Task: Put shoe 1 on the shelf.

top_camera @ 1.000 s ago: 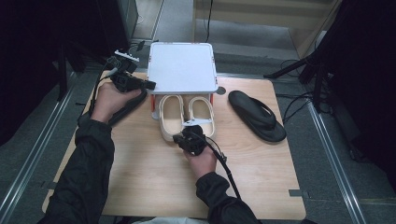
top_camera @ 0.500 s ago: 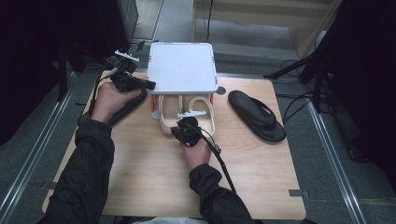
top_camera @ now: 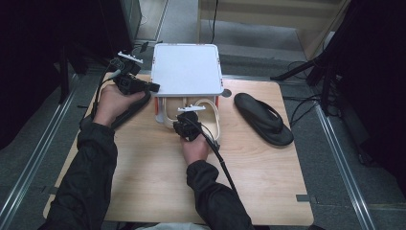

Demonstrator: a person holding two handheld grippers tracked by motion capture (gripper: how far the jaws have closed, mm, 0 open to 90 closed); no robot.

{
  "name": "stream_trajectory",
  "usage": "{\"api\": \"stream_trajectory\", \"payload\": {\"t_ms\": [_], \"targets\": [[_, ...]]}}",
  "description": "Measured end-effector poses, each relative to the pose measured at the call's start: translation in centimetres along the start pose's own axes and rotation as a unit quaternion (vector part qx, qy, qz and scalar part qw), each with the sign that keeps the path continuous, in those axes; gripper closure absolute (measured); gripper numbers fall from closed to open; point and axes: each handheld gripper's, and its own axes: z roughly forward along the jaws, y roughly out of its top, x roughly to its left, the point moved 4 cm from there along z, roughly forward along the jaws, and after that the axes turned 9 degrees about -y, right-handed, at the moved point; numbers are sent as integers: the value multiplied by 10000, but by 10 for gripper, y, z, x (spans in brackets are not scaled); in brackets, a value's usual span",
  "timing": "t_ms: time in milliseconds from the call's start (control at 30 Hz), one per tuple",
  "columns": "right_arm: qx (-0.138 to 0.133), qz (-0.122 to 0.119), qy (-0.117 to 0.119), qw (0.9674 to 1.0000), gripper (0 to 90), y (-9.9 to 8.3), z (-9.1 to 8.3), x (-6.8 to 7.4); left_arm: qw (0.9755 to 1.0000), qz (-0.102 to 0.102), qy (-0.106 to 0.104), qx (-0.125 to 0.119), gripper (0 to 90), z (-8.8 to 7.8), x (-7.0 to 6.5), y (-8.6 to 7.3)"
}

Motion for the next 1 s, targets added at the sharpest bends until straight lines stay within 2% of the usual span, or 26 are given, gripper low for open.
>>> {"api": "stream_trajectory", "payload": {"t_ms": [133,333,400,567,733,833,1000], "targets": [[-37,99,5,9999,900,5,6,-3,10000,0,3,-1,900,0,0,0],[-76,-2,-78,9999,900,9,11,-2,10000,3,9,-3,900,0,0,0],[-83,-13,39,10000,900,8,7,-1,10000,3,-2,-4,900,0,0,0],[-135,-31,307,9994,900,3,-10,1,10000,-20,8,1,900,0,0,0],[-128,-93,505,9986,900,-7,-29,-2,10000,-21,24,10,900,0,0,0],[-121,-159,658,9976,900,-14,-41,-8,10000,-13,30,5,900,0,0,0],[-132,-130,849,9962,900,-22,-61,-21,10000,-8,15,1,900,0,0,0]]}}
